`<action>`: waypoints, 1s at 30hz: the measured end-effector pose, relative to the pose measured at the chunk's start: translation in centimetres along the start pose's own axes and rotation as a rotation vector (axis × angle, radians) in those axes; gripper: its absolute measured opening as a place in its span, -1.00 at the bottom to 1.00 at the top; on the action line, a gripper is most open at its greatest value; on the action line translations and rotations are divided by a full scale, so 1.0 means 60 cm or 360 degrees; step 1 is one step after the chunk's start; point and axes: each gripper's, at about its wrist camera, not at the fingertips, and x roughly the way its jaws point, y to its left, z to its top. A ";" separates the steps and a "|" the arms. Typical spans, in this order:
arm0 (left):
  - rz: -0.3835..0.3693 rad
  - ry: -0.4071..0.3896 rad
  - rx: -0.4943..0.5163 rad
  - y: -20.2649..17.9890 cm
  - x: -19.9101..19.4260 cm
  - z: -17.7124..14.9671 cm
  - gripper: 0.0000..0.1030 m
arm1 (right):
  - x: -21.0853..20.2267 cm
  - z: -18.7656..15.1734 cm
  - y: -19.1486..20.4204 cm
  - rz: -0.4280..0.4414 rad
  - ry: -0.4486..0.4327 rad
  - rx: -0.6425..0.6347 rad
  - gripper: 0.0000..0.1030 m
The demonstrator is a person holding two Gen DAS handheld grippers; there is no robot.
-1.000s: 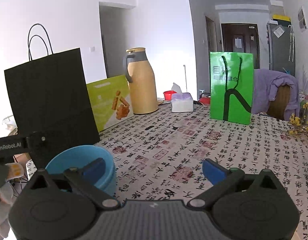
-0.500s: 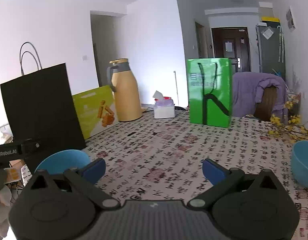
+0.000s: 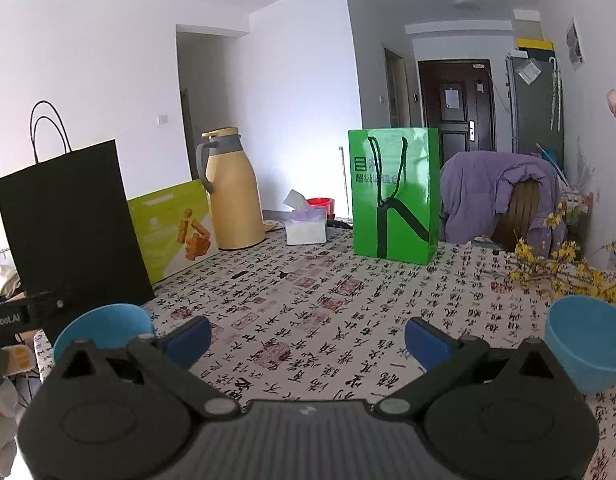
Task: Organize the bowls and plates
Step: 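Move both open grippers back toward the vase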
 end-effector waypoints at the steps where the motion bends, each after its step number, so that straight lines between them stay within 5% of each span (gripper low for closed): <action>1: -0.0004 0.0006 -0.0013 0.001 0.000 0.000 1.00 | -0.001 0.002 -0.002 0.0003 -0.0006 -0.0005 1.00; 18: 0.0081 0.0031 -0.0007 -0.029 0.002 0.007 1.00 | -0.011 0.050 -0.028 0.0078 -0.0090 -0.0075 1.00; 30: 0.0046 0.0074 -0.0038 -0.091 0.028 0.009 1.00 | -0.003 0.064 -0.144 0.0004 -0.0137 0.0056 1.00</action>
